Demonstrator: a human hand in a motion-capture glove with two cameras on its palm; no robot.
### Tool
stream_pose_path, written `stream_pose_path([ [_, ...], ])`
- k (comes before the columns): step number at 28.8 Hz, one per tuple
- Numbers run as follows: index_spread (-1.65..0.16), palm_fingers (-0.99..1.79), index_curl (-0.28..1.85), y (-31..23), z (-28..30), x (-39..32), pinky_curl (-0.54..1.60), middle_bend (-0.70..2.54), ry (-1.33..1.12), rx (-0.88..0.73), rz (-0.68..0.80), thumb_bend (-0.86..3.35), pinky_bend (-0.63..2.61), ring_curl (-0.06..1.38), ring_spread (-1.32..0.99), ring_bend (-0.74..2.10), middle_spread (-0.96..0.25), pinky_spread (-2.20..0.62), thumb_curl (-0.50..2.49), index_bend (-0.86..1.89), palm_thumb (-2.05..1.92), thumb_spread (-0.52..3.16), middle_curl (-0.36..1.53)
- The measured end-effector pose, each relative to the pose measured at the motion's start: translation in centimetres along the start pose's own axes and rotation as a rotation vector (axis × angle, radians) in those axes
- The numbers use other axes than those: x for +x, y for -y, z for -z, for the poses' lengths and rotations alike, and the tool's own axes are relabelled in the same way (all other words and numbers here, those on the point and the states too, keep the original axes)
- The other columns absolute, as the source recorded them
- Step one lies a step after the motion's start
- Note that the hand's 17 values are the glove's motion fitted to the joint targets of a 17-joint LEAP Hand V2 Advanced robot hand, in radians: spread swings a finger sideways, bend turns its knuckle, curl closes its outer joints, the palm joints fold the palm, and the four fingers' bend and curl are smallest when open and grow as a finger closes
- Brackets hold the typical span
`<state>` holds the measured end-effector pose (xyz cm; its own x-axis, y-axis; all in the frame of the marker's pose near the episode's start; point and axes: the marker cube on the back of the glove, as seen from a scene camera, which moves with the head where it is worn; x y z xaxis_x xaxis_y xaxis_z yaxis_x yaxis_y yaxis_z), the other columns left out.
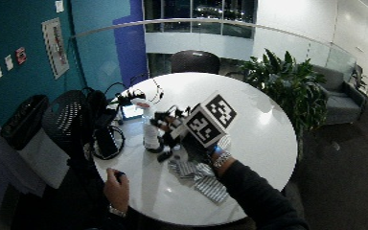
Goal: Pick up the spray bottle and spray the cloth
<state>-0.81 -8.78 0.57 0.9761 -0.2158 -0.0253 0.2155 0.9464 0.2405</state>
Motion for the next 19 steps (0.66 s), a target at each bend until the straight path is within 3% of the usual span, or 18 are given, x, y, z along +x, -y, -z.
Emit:
stream_pose_path([
  [5,-0.4,0.47,0.32,-2.1,0.3,-2.8,0.34,0.17,0.076,-0.18,0.098,-0.05,0.36,0.32,-0.15,0.37,-0.11,0.14,0.24,0.14,0.28,0.96,0.35],
  [19,-0.42,0.47,0.3,-5.7,0.0,-5.9,0.34,0.18,0.108,-0.277,0.203,-0.04,0.33,0.32,-0.16,0.38,-0.11,0.16,0.24,0.14,0.19,0.93,0.33],
])
